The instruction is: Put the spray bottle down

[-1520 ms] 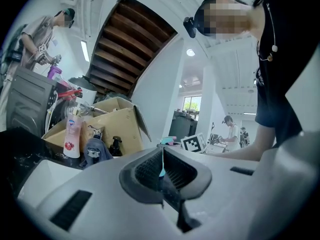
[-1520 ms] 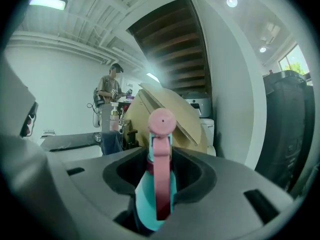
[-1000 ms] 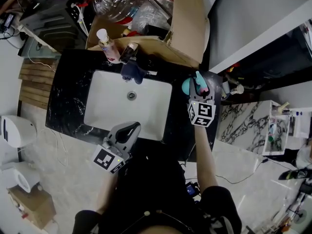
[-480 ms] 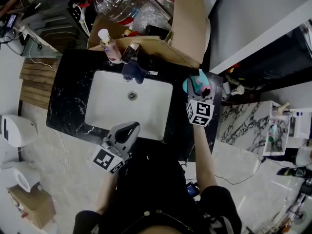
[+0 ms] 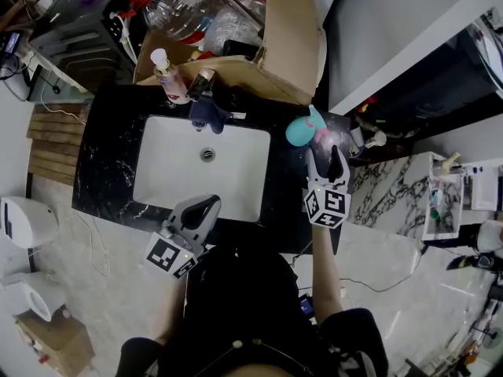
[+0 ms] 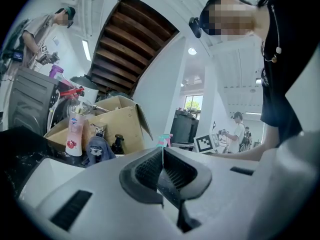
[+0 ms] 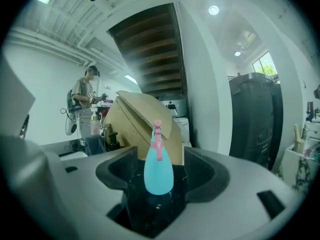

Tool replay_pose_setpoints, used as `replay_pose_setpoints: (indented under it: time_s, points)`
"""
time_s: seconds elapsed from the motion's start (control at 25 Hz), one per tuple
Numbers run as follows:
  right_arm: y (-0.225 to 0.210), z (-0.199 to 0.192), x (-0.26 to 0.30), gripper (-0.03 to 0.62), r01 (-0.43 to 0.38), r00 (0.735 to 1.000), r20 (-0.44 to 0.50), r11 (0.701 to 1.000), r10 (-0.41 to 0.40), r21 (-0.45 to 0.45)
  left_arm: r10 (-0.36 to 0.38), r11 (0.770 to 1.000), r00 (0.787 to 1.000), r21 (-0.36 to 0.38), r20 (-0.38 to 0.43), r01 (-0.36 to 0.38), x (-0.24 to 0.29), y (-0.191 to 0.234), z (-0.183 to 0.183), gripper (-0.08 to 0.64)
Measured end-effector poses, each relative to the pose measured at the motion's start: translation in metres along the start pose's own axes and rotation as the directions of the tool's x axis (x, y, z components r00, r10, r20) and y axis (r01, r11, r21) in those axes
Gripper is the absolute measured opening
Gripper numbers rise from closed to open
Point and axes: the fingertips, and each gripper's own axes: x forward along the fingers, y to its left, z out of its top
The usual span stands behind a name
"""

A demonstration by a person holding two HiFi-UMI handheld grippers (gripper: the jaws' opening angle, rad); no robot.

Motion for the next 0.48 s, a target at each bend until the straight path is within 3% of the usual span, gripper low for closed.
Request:
replay_pose_setpoints:
  time_s: [0.12,0.2,0.36,0.48]
  points:
    - [0.009,-0.002,-0.043,0.285,-0.006,1.000,-0.010,1.000,0.006,0.014,-0.017,1.000,1.000,0.010,0.001,0.017,-0.001,-0.003,0.000,0.009]
    - [0.023,0.001,-0.072,0.269,-0.058,0.998,-0.011,0.997,0.059,0.046,-0.027,0.999,1.000,0.018,0.003,0.027,-0.002,-0.005,0.002,0.009]
    - [0.059,0.016,-0.128,0.145,-0.167,0.986,0.040,0.977,0.163,0.130,-0.051,0.998,0.999,0.028,0.004,0.051,-0.006,-0.011,0.001,0.009]
    - [0.085,0.027,-0.159,0.074,-0.210,0.976,0.081,0.971,0.201,0.117,-0.079,0.997,0.997,0.028,0.006,0.078,-0.011,-0.019,0.000,0.009]
